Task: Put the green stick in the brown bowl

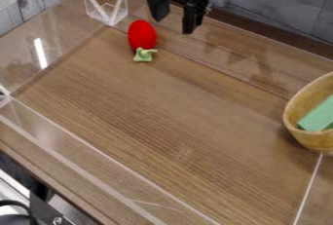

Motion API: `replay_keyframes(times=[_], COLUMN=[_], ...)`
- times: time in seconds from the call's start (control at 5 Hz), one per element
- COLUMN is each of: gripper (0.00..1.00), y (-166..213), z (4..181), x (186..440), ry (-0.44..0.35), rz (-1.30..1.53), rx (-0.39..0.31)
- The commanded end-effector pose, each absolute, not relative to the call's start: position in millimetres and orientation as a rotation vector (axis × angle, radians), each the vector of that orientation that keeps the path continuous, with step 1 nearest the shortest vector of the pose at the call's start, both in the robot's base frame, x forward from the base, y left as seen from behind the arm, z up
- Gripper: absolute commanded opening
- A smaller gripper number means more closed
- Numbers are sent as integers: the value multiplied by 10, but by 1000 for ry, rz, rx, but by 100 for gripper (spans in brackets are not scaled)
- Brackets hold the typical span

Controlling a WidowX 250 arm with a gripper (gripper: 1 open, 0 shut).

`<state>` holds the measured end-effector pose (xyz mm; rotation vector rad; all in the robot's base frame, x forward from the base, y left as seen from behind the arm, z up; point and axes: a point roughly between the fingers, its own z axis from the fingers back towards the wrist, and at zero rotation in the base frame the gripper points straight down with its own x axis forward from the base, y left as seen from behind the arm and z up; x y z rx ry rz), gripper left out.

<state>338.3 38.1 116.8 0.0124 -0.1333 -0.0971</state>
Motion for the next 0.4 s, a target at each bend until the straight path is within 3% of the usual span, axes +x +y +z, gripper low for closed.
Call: replay_keyframes(times=[0.0, 0.2], gripper=[100, 100], y=[323, 306], z=[1305, 1446], x=[3477, 3341], ry=[-180, -181], rz=[-77, -65], rx=[34, 29])
